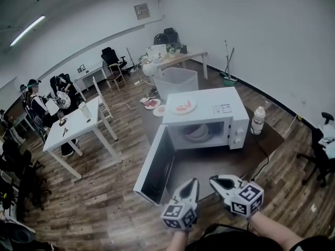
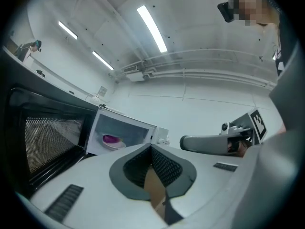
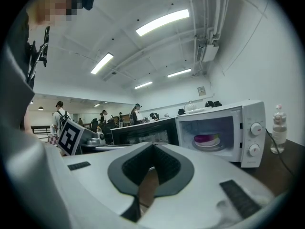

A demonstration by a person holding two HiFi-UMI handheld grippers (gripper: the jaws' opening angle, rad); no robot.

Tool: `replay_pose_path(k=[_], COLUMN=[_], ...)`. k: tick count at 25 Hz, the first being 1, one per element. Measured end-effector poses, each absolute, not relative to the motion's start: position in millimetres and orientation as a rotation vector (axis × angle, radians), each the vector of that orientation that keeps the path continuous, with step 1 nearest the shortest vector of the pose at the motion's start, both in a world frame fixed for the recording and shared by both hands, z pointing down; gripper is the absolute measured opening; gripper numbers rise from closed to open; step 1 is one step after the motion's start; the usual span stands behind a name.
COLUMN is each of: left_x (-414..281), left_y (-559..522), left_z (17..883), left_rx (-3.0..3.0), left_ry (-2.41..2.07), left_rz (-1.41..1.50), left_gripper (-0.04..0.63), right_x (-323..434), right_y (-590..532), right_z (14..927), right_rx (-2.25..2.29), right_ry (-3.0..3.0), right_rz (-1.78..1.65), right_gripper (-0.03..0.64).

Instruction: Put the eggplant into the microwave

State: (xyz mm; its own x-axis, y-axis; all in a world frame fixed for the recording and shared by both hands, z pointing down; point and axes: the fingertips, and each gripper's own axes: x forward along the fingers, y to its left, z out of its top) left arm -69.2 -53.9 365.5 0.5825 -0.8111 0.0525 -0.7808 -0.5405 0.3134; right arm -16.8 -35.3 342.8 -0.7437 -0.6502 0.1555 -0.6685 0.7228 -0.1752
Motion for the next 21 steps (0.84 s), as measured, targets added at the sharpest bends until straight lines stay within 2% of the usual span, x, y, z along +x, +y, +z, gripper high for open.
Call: replay_pose_path(k=[21], left_x=[-102], left_y=[4], left_z=[381], left_rx=[2.354], left_ry=[-1.414], left_rz=[-0.198], left_gripper=[-0.002], right_x=[-30], right_y=[11], right_z=[352], right_rx=[0.996], right_ry=[-2.829], right_rz=[0.371], right_gripper=[0.0])
